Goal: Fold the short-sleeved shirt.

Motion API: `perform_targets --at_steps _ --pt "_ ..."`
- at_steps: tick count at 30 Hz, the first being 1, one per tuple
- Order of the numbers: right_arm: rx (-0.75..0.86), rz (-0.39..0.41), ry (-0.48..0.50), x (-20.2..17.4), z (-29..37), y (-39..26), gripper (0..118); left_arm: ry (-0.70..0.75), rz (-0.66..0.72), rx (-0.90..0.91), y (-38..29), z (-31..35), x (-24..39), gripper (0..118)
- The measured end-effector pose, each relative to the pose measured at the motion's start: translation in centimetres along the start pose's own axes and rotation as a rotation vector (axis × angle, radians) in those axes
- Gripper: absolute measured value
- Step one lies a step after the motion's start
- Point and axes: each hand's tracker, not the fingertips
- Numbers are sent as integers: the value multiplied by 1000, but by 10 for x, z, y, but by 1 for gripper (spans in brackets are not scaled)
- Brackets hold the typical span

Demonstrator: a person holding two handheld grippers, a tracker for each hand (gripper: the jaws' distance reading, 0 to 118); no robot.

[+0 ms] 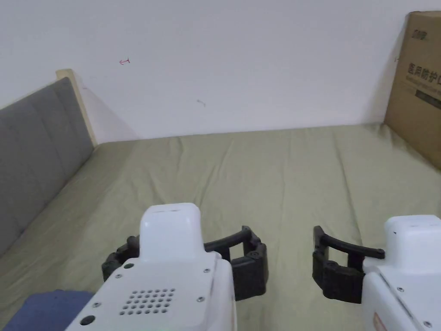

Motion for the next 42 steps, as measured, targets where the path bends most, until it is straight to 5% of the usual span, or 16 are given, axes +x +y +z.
perform_targets --at_steps 42 --pt "-14 23 9 1 -7 -8 113 -13 -26 28 -1 7 2 114"
